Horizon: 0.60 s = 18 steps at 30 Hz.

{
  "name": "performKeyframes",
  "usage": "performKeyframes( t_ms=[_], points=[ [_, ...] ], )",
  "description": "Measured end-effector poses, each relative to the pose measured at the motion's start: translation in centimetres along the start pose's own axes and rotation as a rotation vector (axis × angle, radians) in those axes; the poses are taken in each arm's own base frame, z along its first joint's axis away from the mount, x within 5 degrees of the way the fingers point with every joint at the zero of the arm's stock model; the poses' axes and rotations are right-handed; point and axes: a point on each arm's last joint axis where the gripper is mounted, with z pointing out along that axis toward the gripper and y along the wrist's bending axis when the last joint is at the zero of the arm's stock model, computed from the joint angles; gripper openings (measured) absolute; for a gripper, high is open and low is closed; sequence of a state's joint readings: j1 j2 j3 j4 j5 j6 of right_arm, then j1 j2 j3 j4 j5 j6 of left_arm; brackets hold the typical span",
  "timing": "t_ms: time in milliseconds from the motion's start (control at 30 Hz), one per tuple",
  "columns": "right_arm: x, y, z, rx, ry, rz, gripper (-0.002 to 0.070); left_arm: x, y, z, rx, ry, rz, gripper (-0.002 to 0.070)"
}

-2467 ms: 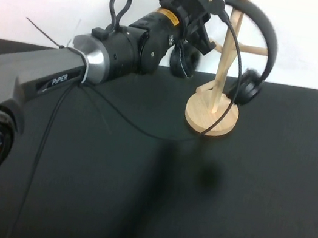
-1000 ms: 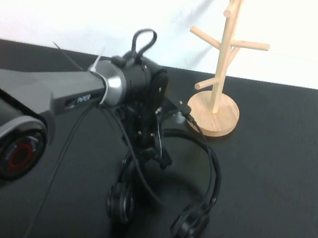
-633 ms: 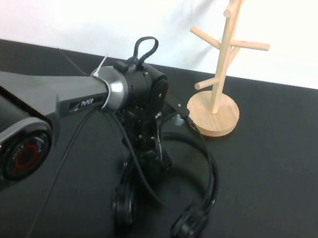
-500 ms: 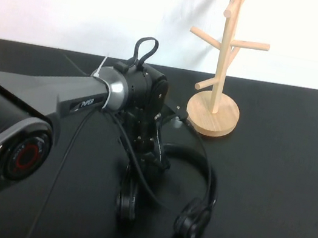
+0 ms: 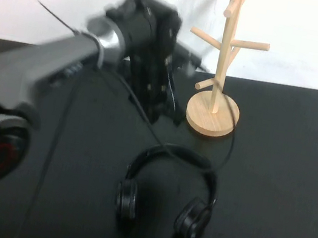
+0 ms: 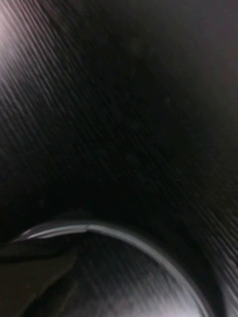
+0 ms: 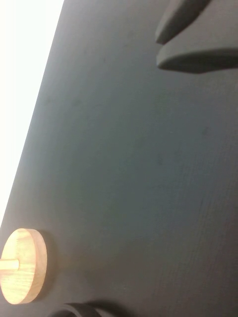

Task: Take out the headphones from the headphone stand

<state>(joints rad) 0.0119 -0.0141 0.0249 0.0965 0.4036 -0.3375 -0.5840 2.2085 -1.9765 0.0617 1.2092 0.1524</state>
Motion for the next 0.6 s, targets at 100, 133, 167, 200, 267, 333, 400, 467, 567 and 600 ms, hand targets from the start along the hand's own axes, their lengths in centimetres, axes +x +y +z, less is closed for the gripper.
performKeyframes(
  t_ms=[100, 133, 167, 200, 267, 333, 400, 467, 567, 600],
  points=[
    [0.0, 0.0, 0.0, 0.0, 0.0, 0.0, -0.0008, 0.3, 0.2, -4.5, -0.01, -0.083, -0.007, 0.0011],
    [0.0, 0.0, 0.0, 0.0, 0.0, 0.0, -0.0008, 0.5, 0.2, -6.3, -0.011, -0.119, -0.011, 0.0007],
    [0.0, 0.0, 0.0, 0.0, 0.0, 0.0, -0.0008, 0.9, 0.1, -8.0, -0.007, -0.153, -0.015, 0.0004],
    [0.0, 0.0, 0.0, 0.0, 0.0, 0.0, -0.0008, 1.4, 0.0, -9.8, 0.0, -0.187, -0.02, 0.0001],
    [0.0, 0.0, 0.0, 0.0, 0.0, 0.0, -0.0008, 2.7, -0.3, -12.7, 0.019, -0.236, -0.028, 0.0],
    [0.0, 0.0, 0.0, 0.0, 0.0, 0.0, -0.0008, 4.3, -0.5, -15.0, 0.023, -0.282, -0.032, -0.0001],
    [0.0, 0.0, 0.0, 0.0, 0.0, 0.0, -0.0008, 6.3, -0.8, -17.2, 0.021, -0.341, -0.042, -0.0001],
    [0.0, 0.0, 0.0, 0.0, 0.0, 0.0, -0.0008, 8.5, -1.1, -19.1, 0.016, -0.399, -0.055, -0.0001],
    [0.0, 0.0, 0.0, 0.0, 0.0, 0.0, -0.0008, 12.1, -1.5, -20.3, -0.001, -0.452, -0.078, -0.0001],
    [0.0, 0.0, 0.0, 0.0, 0.0, 0.0, -0.0008, 13.5, -1.7, -20.5, -0.007, -0.468, -0.089, -0.0001]
  ],
)
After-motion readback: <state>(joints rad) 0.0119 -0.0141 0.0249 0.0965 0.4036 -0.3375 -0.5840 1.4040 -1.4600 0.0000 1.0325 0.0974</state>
